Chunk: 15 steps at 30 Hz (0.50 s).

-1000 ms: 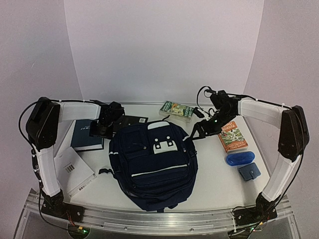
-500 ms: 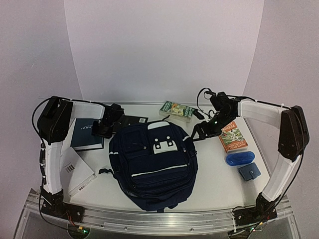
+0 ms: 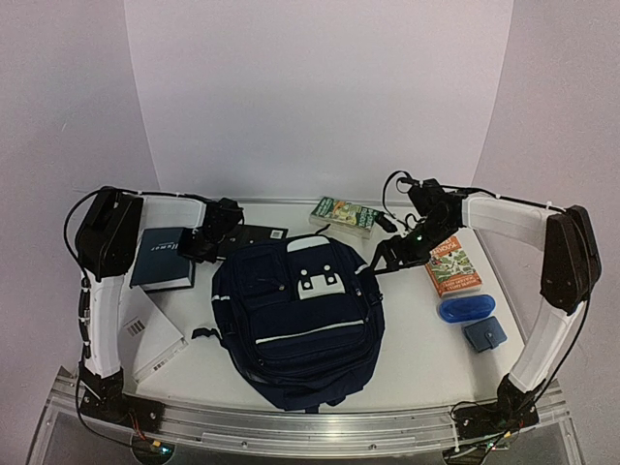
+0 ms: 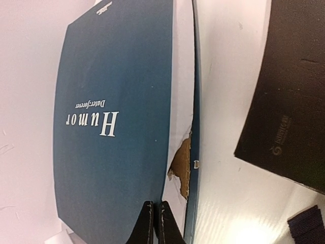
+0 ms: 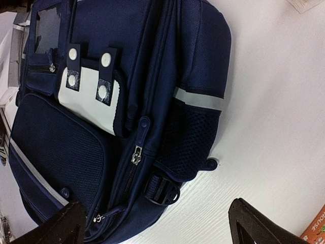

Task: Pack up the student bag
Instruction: Pick up the book from the center of the board.

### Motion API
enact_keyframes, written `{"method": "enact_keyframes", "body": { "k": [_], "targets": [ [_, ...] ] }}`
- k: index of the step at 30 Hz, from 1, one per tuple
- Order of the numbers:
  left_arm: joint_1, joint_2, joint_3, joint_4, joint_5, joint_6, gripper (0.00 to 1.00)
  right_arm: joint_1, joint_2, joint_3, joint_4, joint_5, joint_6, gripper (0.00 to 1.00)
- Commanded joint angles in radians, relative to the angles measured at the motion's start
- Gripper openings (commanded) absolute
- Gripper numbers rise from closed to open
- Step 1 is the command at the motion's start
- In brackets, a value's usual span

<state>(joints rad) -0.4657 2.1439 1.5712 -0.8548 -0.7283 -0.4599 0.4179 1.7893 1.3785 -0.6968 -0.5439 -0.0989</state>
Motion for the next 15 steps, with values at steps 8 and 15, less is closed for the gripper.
{"method": "enact_keyframes", "body": {
  "k": [8, 15],
  "targets": [
    [-0.085, -0.177, 0.119, -0.1, -0.099, 0.031, 0.0, 0.002, -0.041, 0.026, 0.013, -0.043, 0.02, 0.98],
    [-0.242, -0.215, 0.21, -0.136, -0.103, 0.089, 0.0, 0.002, -0.04, 0.031, 0.013, -0.044, 0.021, 0.98]
  ]
}}
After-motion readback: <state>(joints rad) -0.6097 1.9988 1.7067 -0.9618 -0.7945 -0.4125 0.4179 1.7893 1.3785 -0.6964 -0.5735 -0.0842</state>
